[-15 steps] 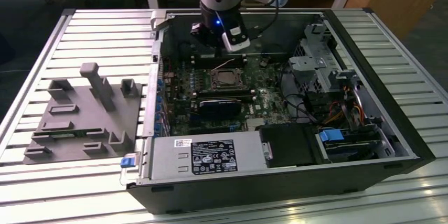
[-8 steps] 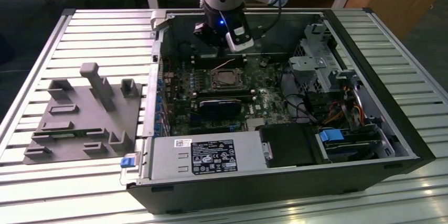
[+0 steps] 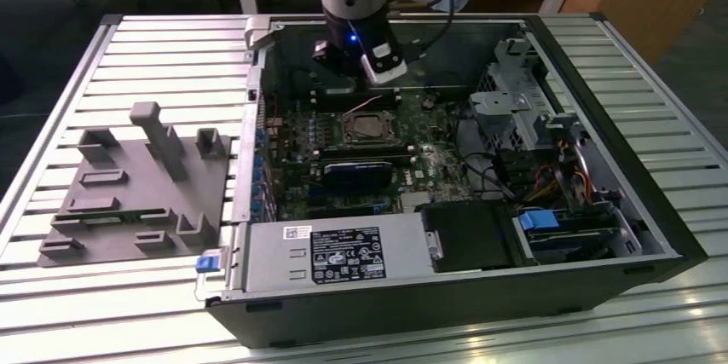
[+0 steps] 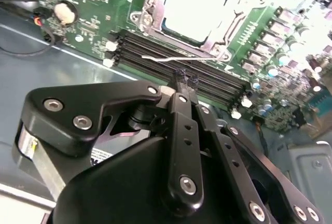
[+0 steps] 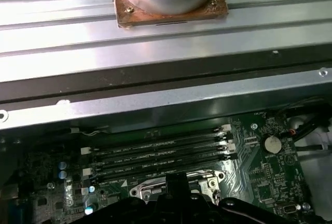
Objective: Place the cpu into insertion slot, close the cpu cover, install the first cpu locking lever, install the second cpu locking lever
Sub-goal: 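Install the first cpu locking lever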
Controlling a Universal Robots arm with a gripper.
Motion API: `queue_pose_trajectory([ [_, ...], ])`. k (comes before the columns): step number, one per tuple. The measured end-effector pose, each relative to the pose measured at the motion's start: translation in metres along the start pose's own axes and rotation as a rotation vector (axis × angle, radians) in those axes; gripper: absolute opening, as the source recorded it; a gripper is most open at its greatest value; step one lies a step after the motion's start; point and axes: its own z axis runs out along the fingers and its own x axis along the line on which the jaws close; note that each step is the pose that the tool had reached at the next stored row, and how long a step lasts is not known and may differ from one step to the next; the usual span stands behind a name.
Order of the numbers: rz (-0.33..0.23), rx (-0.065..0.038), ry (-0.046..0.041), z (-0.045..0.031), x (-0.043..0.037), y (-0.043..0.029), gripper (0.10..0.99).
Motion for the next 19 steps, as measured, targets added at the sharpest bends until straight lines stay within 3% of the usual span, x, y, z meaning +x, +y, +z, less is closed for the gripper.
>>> queue_pose_trajectory([
  [3,-0.006,-0.005,-0.0237,0.0017,0.0019,-0.0008,0.106],
  [7,-0.011,-0.009,-0.0424,0.0049,0.0023,-0.0023,0.106],
  [10,-0.012,-0.011,-0.0473,0.0083,0.0026,-0.0037,0.106],
  [19,-0.010,-0.025,-0.0468,0.0211,0.0031,-0.0072,0.106],
])
